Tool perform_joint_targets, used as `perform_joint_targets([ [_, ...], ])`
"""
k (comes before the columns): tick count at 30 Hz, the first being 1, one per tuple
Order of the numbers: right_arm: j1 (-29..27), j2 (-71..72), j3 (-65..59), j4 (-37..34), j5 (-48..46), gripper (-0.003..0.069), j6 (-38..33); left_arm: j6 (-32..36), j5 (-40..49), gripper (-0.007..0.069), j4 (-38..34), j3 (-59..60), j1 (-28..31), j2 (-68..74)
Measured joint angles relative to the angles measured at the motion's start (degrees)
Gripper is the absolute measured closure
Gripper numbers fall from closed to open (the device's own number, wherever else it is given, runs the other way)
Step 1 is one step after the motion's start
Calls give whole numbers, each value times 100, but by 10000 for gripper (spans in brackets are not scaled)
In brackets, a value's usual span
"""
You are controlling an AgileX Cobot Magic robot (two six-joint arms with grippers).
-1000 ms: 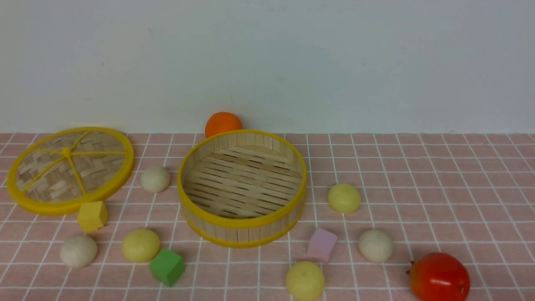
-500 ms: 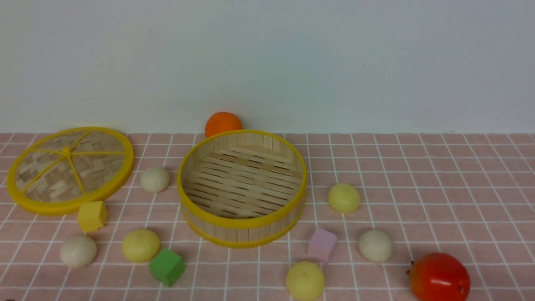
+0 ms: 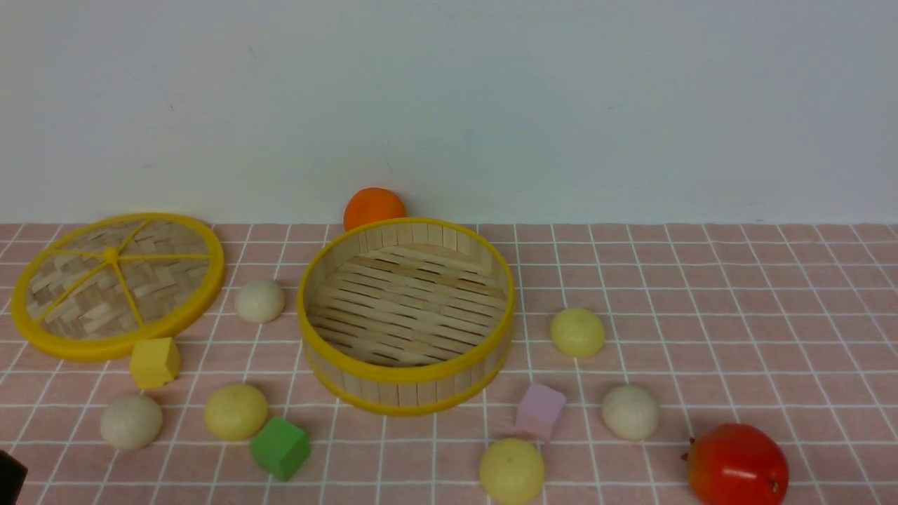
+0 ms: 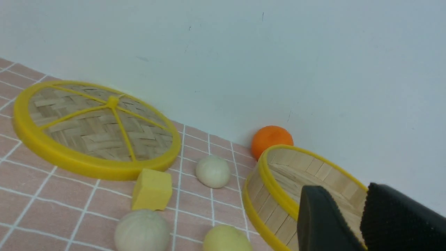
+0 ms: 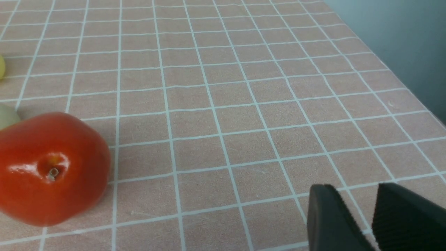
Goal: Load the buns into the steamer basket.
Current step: Use the left arm to grab a steamed stuffed bun
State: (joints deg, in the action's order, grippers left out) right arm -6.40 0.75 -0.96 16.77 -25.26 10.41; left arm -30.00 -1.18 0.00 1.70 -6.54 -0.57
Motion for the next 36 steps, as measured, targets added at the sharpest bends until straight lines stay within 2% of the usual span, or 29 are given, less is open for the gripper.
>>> perform_joint_targets([
  [5, 0, 0, 0, 0, 0, 417, 0, -424, -11, 386, -48, 0, 0, 0],
  [14, 0, 0, 0, 0, 0, 417, 0, -707, -106, 386, -59, 0, 0, 0],
  [36, 0, 0, 0, 0, 0, 417, 0, -733, 56, 385, -71, 0, 0, 0],
])
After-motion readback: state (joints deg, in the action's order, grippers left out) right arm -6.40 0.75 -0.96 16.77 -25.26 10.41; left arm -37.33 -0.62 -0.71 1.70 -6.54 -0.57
